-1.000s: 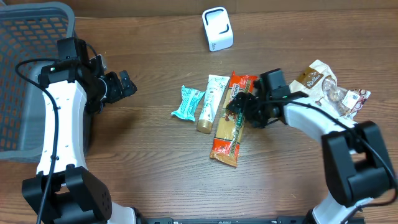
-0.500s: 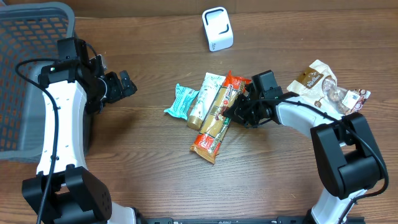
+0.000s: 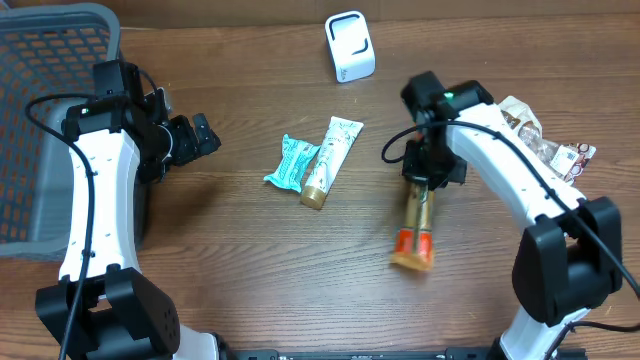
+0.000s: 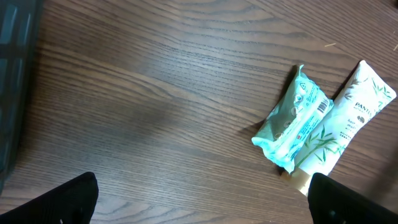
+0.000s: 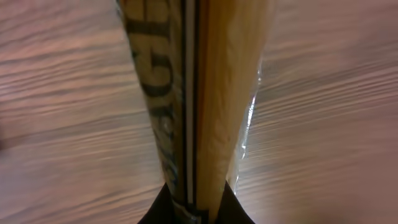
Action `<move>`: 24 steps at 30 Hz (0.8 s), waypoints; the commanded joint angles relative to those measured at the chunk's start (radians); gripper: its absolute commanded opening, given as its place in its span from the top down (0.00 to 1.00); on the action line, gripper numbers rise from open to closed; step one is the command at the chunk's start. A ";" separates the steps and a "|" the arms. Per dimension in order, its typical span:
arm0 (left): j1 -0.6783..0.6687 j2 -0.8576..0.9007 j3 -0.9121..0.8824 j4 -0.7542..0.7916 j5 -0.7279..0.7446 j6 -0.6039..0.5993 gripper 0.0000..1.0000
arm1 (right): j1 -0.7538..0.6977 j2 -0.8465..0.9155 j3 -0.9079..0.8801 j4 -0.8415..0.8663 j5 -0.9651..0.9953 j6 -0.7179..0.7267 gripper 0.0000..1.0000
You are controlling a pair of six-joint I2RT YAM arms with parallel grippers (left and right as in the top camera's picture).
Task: Scan the item barcode
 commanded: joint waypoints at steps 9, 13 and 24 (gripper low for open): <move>-0.006 0.005 0.015 0.003 -0.002 0.019 0.00 | 0.175 0.222 0.054 -0.035 0.287 -0.008 0.96; -0.006 0.005 0.015 0.003 -0.002 0.019 0.00 | 0.234 0.267 0.054 -0.011 0.251 -0.009 0.92; -0.006 0.005 0.015 0.003 -0.002 0.019 0.00 | 0.389 0.266 0.131 0.074 -0.092 -0.227 0.34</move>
